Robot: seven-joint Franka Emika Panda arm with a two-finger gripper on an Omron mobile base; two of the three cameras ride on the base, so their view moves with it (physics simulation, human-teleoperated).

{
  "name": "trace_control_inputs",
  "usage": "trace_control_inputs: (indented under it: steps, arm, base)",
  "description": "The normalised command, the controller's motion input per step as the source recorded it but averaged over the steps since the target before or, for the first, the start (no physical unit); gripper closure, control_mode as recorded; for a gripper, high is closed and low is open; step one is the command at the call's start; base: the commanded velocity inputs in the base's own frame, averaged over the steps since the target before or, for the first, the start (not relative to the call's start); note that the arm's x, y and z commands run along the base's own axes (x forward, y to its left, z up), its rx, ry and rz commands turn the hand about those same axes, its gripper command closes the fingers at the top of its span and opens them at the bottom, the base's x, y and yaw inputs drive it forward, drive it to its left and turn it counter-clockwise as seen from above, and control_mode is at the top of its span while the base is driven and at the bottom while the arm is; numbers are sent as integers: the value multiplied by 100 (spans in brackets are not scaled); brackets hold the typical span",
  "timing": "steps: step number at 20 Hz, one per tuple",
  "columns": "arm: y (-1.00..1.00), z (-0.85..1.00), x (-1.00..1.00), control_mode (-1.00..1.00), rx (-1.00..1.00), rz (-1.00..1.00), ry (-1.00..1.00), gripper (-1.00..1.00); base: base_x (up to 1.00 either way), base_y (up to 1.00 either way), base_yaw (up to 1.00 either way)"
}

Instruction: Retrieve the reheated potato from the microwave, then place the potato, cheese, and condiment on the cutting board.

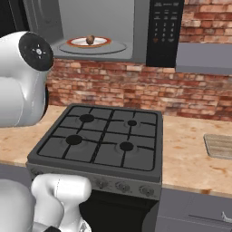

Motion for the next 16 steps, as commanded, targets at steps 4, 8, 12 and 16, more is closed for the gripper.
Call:
trace_control_inputs:
  steps: [4,8,12,16]
  arm:
    - [-36,1,28,-100,-41,-7,-29,-100]
    - [-22,-4,42,-100,-38,-18,-27,-100]
    - [-23,0,53,-100,-22,-19,-13,-100]
    - [-27,1,60,-100,-7,-13,-11,-100]
  base:
    - [0,0,0]
    - [0,0,0]
    - [0,0,0]
    - [0,0,0]
